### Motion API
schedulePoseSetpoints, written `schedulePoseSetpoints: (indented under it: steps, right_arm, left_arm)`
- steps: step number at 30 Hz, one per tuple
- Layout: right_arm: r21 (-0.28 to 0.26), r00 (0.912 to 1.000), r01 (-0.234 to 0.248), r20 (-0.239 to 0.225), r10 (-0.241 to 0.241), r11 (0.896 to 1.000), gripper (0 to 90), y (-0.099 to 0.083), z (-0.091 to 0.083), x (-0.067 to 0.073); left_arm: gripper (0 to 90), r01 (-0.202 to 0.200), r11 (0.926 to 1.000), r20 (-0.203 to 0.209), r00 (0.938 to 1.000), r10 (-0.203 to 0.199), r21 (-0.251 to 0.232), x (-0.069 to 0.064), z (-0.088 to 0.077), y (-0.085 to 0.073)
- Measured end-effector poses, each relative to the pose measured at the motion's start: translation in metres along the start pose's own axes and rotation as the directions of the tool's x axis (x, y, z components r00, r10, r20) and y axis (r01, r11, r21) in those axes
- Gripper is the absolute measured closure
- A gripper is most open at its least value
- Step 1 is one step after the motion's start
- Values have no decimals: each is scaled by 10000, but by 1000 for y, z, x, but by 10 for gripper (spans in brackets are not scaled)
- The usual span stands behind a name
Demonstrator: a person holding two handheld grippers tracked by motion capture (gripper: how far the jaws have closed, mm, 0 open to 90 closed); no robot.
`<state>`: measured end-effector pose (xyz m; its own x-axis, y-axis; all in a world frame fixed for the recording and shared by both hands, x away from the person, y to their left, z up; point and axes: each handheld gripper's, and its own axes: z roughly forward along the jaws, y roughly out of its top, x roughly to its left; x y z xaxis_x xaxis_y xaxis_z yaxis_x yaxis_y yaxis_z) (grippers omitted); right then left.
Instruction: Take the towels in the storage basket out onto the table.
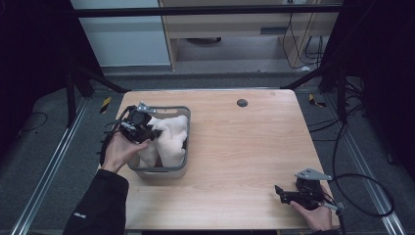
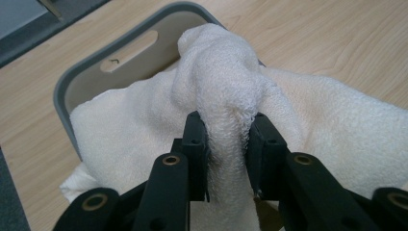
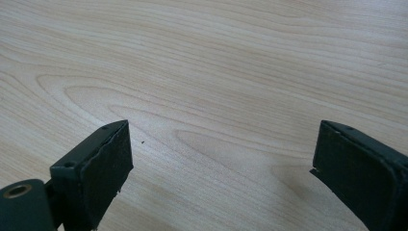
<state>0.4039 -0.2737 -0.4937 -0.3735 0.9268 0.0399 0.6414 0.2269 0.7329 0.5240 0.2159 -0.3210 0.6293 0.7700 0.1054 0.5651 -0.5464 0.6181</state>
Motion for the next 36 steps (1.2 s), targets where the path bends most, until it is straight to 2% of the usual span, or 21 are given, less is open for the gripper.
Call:
schedulePoseSetpoints:
  steps: [10, 18, 20, 25, 36]
  right_arm:
    - [1, 10000, 3, -1, -3, 10000, 66, 0, 0, 0]
    - [19, 10000, -74, -21, 74, 10000, 66, 0, 0, 0]
    - [10, 10000, -96, -26, 96, 10000, 66, 0, -1, 0]
    - [3, 10000, -78, -25, 78, 10000, 66, 0, -1, 0]
    - [18, 9999, -122, -33, 122, 9999, 67, 0, -1, 0]
  left_arm:
    - [715, -111, 9991, -160, 9998, 105, -412, 2, -27, 8]
    - [716, -161, 9980, -267, 9995, 145, -618, 5, -43, 15]
    - [716, -211, 9960, -322, 9993, 184, -869, 5, -48, 17]
    - [716, -228, 9948, -313, 9993, 198, -992, 5, -55, 20]
    - [716, -500, 9904, -207, 9986, 477, -1288, -3, -71, 32]
